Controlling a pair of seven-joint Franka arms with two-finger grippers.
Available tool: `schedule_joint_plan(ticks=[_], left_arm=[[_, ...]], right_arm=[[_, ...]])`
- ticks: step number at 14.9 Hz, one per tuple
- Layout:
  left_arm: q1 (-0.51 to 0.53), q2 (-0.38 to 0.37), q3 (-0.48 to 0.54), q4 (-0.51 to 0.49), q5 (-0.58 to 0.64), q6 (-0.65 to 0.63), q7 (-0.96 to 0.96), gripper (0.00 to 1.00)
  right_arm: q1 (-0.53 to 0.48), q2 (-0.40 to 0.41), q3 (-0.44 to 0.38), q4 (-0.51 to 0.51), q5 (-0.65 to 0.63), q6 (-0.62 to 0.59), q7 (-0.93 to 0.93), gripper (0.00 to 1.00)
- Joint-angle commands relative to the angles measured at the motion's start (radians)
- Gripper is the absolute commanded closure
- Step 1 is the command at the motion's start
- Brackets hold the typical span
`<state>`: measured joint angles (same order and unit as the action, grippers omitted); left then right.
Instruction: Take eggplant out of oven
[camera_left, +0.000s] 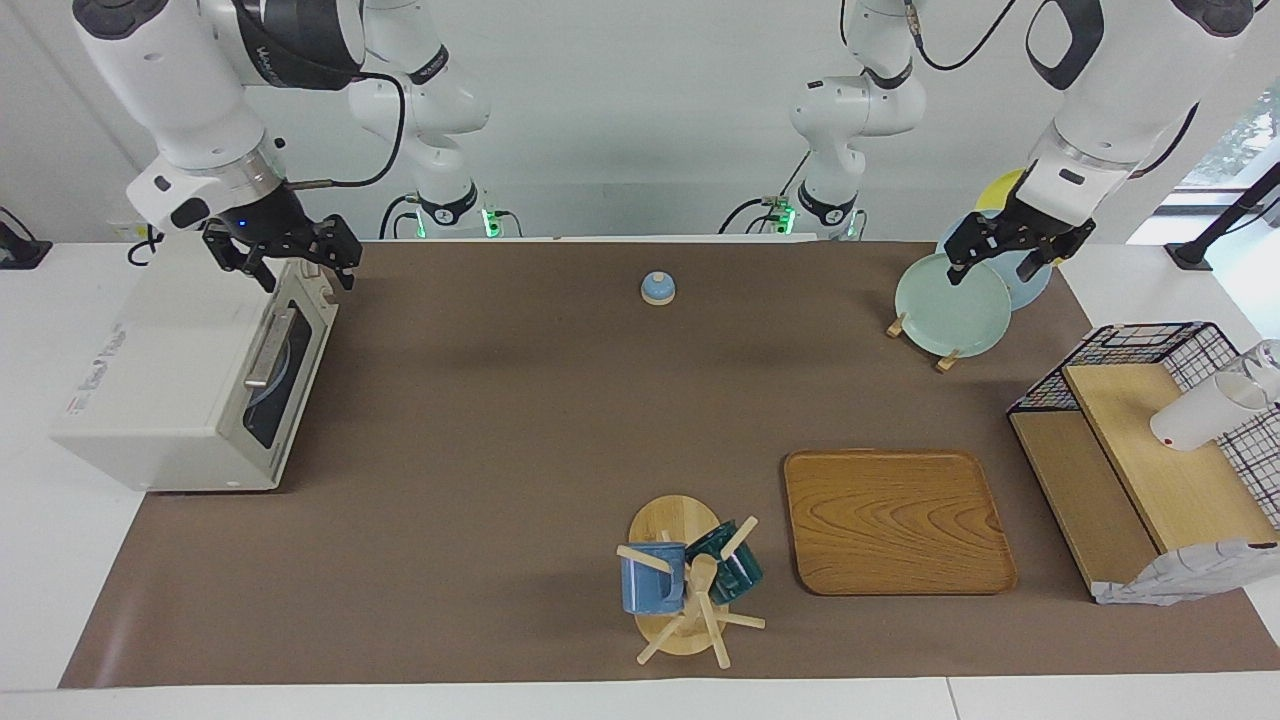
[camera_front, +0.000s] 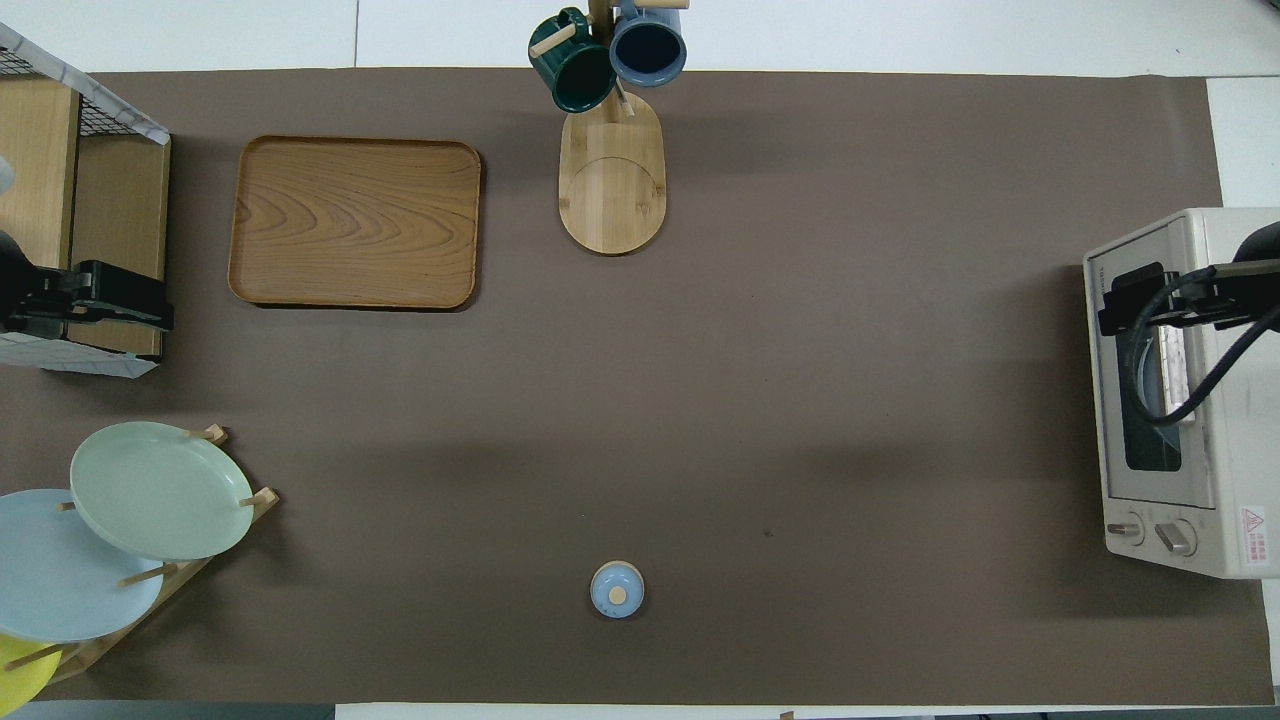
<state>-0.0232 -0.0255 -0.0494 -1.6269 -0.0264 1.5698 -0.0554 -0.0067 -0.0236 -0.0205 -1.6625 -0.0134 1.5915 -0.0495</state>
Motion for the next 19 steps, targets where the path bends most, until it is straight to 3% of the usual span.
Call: schedule_joint_plan(ticks=[1, 14, 15, 16, 17, 19], left_arm=[[0.002, -0.016, -0.001, -0.005, 0.016, -0.007, -0.001, 0.0], [0.002, -0.016, -0.001, -0.005, 0.016, -0.007, -0.001, 0.0], [0.002, -0.016, -0.001, -0.005, 0.016, -0.007, -0.001, 0.0], [0.002, -0.016, -0.001, -0.005, 0.016, -0.007, -0.001, 0.0], [0.002, -0.016, -0.001, -0.005, 0.016, -0.007, -0.001, 0.0], [0.002, -0.016, -0.001, -0.005, 0.016, -0.007, -0.001, 0.0]], right_arm=[[-0.006, -0.007, -0.003, -0.008, 0.018, 0.016, -0.023, 0.0], [-0.015, -0.029, -0.018, -0.026, 0.023, 0.013, -0.021, 0.0], [-0.012, -0.036, -0.025, -0.046, 0.023, 0.034, -0.033, 0.4], [-0.007, -0.041, -0.027, -0.058, 0.021, 0.051, -0.041, 0.88], [-0.006, -0.055, -0.027, -0.092, 0.009, 0.062, -0.041, 1.0], [-0.009, -0.097, -0.03, -0.198, 0.004, 0.134, -0.04, 1.0]])
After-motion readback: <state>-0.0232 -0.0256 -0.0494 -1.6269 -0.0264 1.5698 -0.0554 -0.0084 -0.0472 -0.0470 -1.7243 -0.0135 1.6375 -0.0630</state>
